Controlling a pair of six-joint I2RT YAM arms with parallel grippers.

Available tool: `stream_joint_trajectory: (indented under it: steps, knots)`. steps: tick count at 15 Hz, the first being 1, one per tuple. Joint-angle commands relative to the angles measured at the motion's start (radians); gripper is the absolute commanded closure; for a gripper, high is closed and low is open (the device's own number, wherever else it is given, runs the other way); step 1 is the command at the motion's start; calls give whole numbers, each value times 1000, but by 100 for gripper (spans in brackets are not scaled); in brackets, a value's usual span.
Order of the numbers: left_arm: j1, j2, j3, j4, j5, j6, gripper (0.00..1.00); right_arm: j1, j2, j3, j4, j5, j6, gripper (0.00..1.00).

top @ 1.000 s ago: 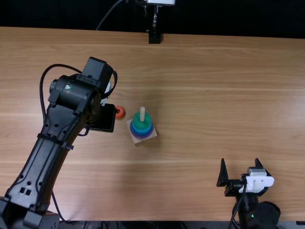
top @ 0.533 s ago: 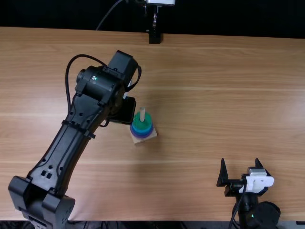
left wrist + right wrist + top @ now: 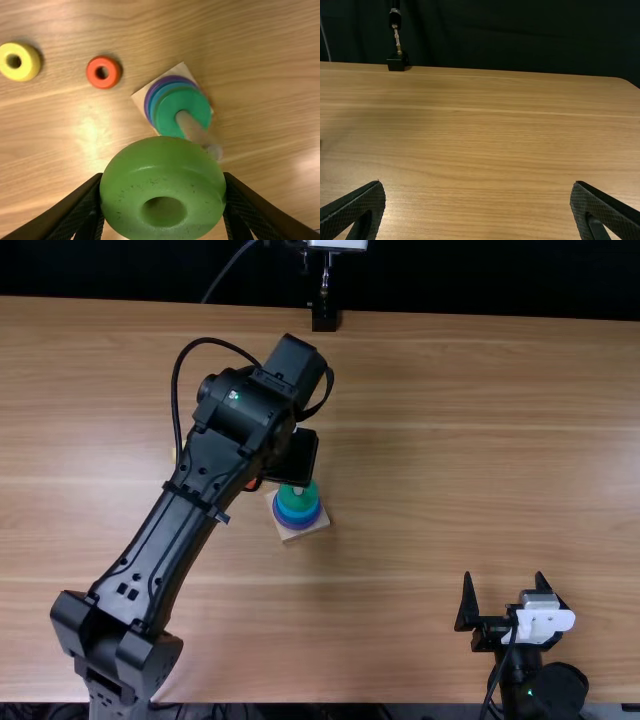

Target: Build the Hanoi tower: stack the rings onto the peg from bottom to top in this color order: purple, dark blue, light blue, dark green, light green, yellow, orange.

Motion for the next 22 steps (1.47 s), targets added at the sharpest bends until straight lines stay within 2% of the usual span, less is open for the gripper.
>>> stream_joint_trajectory:
  steps: [1,8,15,16,18,19,22]
  knots:
    - [-13,20,44,-1,5,-12,100,-12,-13,-58,-79,-10,0,0]
    - [-47,57,76,1,5,-14,100,-13,-13,-57,-79,-10,0,0]
    - [-50,81,81,3,5,-12,100,-12,-13,-58,-79,-10,0,0]
    - [-50,81,78,1,5,-12,97,-12,-13,-58,-79,-10,0,0]
    - [-48,81,72,-1,7,-12,65,-12,-13,-58,-79,-10,0,0]
    - [-48,81,70,-3,7,-12,60,-12,-13,-58,-79,-10,0,0]
    - [-47,81,69,-8,7,-12,57,-12,-13,-58,-79,-10,0,0]
